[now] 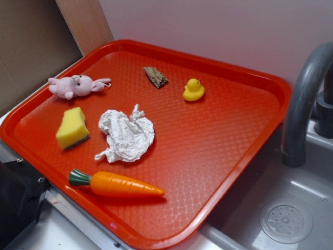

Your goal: Grab the pink bunny.

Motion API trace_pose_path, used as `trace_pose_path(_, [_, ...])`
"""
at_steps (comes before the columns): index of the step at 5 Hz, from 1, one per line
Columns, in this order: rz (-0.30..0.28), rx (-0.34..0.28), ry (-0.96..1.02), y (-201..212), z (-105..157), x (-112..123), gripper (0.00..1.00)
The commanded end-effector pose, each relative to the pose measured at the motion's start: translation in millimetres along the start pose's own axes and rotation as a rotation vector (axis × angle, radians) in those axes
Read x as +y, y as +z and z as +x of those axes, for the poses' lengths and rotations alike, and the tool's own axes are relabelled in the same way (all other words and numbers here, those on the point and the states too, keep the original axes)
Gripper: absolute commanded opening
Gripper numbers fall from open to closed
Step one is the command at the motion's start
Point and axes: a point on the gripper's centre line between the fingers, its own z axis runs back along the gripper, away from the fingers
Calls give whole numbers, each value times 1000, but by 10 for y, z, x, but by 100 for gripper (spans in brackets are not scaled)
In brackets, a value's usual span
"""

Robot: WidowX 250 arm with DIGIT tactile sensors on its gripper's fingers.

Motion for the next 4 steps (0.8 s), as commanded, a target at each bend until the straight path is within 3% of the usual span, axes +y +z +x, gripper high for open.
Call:
trace_pose_path(1, [0, 0, 0, 0, 0, 0, 100])
trace_pose_path(2, [107, -104, -168, -138, 242, 88, 100])
trace_pose_path(3, [213, -148, -298, -250, 430, 286, 100])
trace_pose_path(4, [221, -139, -484, -426, 529, 518, 100])
